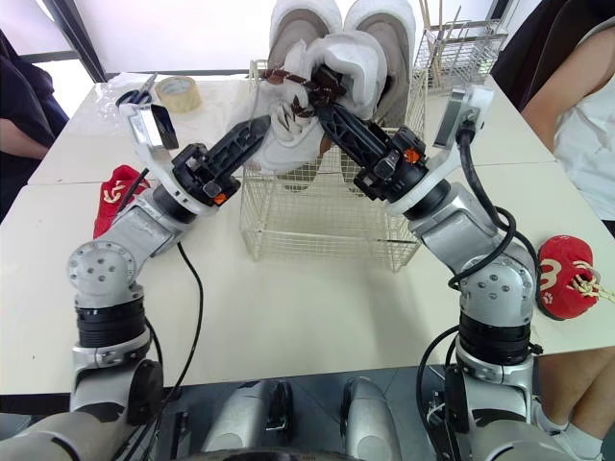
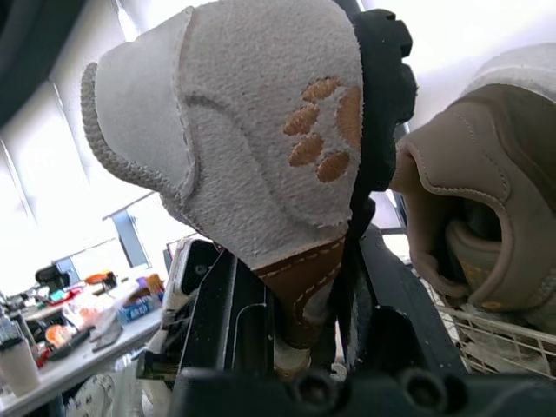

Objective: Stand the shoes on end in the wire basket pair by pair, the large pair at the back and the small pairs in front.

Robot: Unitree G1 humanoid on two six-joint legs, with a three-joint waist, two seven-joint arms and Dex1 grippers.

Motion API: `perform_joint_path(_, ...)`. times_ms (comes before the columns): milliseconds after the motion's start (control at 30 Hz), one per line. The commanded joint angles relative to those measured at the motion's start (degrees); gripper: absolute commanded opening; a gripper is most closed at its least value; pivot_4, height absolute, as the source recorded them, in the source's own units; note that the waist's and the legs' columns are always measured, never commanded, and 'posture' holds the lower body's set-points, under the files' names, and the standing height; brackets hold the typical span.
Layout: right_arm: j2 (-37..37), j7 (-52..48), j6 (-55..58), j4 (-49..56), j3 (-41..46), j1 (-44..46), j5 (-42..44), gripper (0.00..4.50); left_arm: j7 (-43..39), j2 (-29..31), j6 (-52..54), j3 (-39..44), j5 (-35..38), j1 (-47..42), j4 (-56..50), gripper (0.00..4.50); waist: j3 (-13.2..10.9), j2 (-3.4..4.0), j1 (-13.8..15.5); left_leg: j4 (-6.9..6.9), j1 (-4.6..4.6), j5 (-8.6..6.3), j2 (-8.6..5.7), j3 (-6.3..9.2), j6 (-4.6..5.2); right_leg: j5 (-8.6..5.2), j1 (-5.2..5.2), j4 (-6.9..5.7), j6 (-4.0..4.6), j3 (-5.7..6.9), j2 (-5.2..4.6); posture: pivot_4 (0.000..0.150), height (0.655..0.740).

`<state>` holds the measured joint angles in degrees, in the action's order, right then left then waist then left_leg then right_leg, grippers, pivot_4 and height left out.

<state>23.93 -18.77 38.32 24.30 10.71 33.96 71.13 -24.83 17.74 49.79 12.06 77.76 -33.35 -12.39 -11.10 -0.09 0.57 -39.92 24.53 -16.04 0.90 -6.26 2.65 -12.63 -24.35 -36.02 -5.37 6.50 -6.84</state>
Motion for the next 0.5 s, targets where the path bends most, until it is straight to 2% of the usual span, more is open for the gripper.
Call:
perform_joint_path(33, 3.59, -0.82, 0.16, 0.90, 3.25, 2.75, 1.07, 0.44, -1.62, 3.74, 1.95, 0.99, 1.20, 0.36, -2.19, 4.28, 0.00, 0.00, 0.04, 0.00, 0.00, 0.01, 0.00, 0.00, -0.02, 0.00, 0.00, 0.00, 0.00, 0.00, 0.00, 0.150, 0.7400)
perform_joint_path(67, 5.99, -1.75, 0.86, 0.49, 4.10, 3.22, 0.73, 0.44, -2.29, 5.40, 2.20, 1.85, 1.18, 0.36, -2.11, 4.42, 0.00, 0.00, 0.08, 0.00, 0.00, 0.01, 0.00, 0.00, -0.02, 0.00, 0.00, 0.00, 0.00, 0.00, 0.00, 0.150, 0.7400)
perform_joint_path(233, 20.89, -11.09, 3.73, -4.28, 6.56, 6.95, -3.68, 0.44, -5.58, 11.96, 2.16, 3.50, -0.19, 0.47, -2.40, 4.42, -0.03, 0.03, 0.14, 0.01, 0.03, -0.05, -0.01, -0.02, 0.07, -0.01, -0.02, 0.07, 0.02, 0.00, -0.02, 0.150, 0.7400)
perform_joint_path(367, 32.37, -23.77, 2.76, -11.33, 4.60, 11.46, -11.31, 0.44, -6.81, 12.84, 1.37, 2.87, -1.23, 0.05, -2.24, 4.42, -0.03, 0.02, 0.13, 0.06, 0.05, -0.13, -0.01, -0.04, 0.21, -0.01, -0.04, 0.15, 0.02, 0.00, -0.02, 0.150, 0.7400)
perform_joint_path(500, 38.08, -35.63, -0.51, -18.30, -0.46, 16.66, -19.91, 0.44, -7.52, 11.85, 0.66, 1.60, -3.04, -0.32, -2.38, 4.42, -0.04, 0.02, 0.05, 0.09, 0.06, -0.14, 0.00, -0.07, 0.21, -0.01, -0.06, 0.20, 0.02, -0.01, -0.02, 0.150, 0.7400)
